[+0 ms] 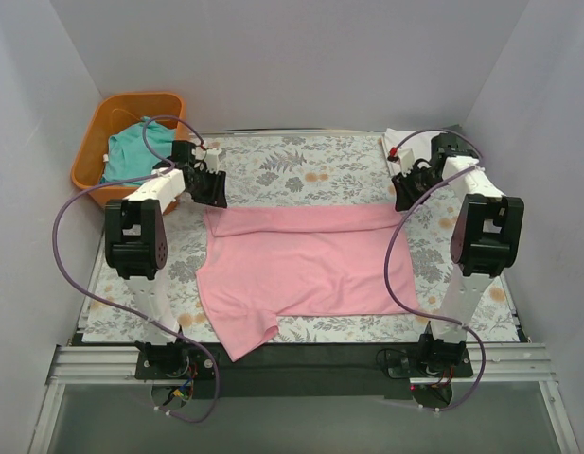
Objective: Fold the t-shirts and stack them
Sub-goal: Fold the tshirt
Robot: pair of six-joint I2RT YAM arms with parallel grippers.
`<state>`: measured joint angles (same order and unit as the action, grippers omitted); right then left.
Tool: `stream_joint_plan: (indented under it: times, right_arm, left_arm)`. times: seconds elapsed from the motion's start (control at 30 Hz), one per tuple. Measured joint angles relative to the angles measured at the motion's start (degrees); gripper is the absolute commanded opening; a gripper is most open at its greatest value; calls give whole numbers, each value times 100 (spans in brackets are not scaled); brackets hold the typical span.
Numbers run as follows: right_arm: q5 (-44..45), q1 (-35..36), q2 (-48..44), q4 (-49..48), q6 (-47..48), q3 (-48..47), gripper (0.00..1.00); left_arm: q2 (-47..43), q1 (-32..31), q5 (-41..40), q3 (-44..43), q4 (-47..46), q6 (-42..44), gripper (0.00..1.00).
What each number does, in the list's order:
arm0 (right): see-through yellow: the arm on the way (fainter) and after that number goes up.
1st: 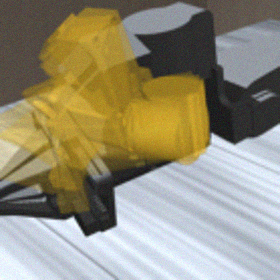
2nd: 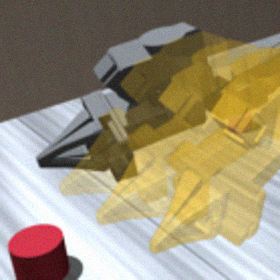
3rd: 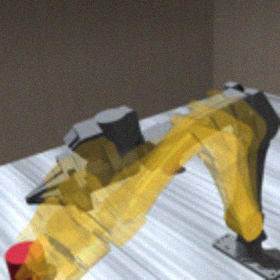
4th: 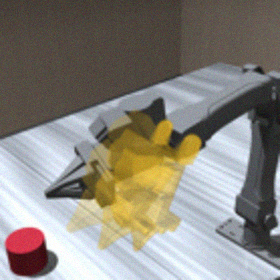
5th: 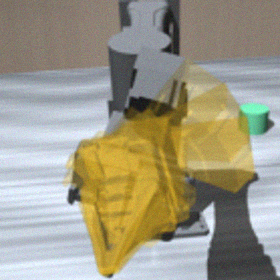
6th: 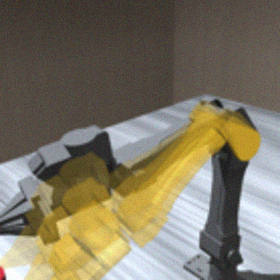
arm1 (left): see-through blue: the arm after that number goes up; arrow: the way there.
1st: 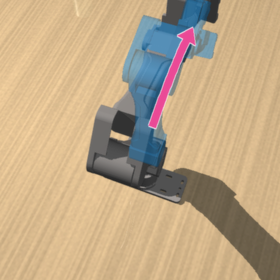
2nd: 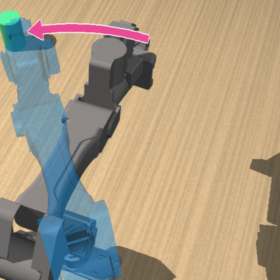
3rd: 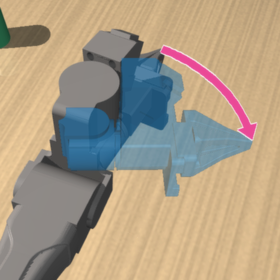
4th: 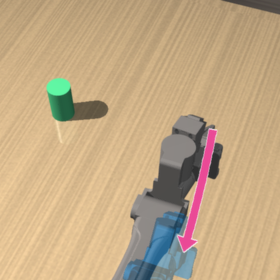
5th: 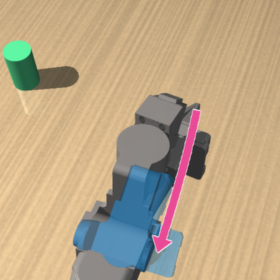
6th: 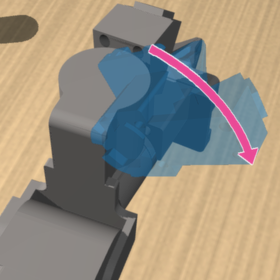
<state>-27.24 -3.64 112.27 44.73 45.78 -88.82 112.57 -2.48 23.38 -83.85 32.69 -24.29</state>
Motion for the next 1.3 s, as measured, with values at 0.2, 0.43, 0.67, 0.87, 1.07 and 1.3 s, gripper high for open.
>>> stream_joint_plan:
  times: [0.2, 0.43, 0.67, 0.87, 1.07, 1.3]
  right_arm:
    - [0, 87, 304, 55, -81, -42, 38]
    - [2, 212, 337, 87, -74, 50, 32]
    - [15, 216, 337, 186, -31, 55, 22]
    - [63, 216, 304, 254, 116, 170, 15]
    - [201, 216, 103, 426, 315, 551, 9]
    - [431, 199, -317, 549, 645, 1143, 16]
  left_arm:
    - [409, -24, -28, 2, 114, -105, 38]
    - [415, -85, -24, 4, 131, -153, 31]
    - [415, -103, -11, 7, 138, -142, 3]
    - [131, -103, 151, 190, 267, 87, 0]
    - [-848, -111, 632, 807, 658, 656, 0]
    - [-1858, -168, 929, 2041, 1084, 1613, 5]
